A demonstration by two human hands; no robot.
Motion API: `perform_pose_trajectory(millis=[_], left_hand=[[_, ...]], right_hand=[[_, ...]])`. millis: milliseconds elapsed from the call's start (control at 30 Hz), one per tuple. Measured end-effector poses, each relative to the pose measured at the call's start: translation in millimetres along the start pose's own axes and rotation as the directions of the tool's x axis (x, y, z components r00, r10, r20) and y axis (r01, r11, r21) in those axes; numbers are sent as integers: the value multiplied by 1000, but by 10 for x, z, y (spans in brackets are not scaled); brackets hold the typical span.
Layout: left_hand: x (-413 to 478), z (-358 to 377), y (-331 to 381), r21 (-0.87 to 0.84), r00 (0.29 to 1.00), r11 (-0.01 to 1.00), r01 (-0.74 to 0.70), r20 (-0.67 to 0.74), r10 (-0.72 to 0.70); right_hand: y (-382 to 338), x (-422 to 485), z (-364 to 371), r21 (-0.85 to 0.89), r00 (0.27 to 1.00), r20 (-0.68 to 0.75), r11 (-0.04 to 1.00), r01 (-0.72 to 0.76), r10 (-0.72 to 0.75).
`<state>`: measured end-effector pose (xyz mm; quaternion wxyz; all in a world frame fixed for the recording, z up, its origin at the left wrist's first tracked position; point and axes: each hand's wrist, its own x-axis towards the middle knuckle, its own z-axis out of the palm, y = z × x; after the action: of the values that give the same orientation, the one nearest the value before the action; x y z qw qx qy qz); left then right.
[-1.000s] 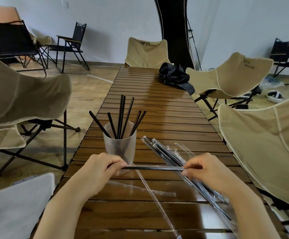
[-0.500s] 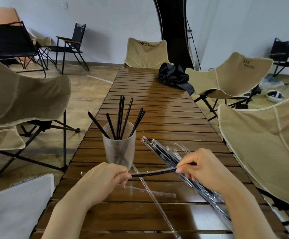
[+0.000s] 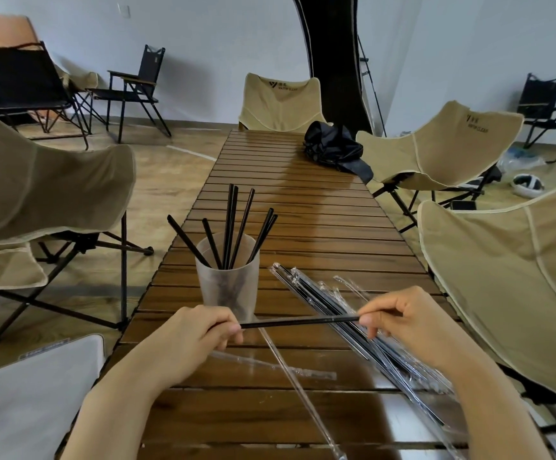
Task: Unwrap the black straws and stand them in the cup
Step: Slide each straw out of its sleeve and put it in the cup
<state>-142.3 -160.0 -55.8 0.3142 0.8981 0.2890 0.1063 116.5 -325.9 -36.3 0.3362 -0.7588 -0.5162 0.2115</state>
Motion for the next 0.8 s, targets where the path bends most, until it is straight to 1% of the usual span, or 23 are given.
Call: perform_pose_trajectory(millis=[200, 333, 433, 567, 800], left_hand=[[-2, -21, -47, -6, 998, 998, 55, 25, -55], [-47, -50, -93, 29, 998, 998, 55, -12, -55], [-56, -68, -98, 36, 1000, 999, 17, -9, -17], [-46, -45, -62, 5, 999, 1000, -30, 32, 29], [-56, -38, -30, -36, 998, 999, -16, 58, 18]], right_hand=[[-4, 34, 34, 9, 999, -51, 1000, 10, -10], [11, 36, 26, 40, 995, -96, 999, 31, -27], [17, 20, 13, 82, 995, -96, 996, 35, -27], [7, -25, -47, 199, 994, -103, 978, 64, -44], [-13, -25, -48, 264, 998, -52, 963, 48, -35]])
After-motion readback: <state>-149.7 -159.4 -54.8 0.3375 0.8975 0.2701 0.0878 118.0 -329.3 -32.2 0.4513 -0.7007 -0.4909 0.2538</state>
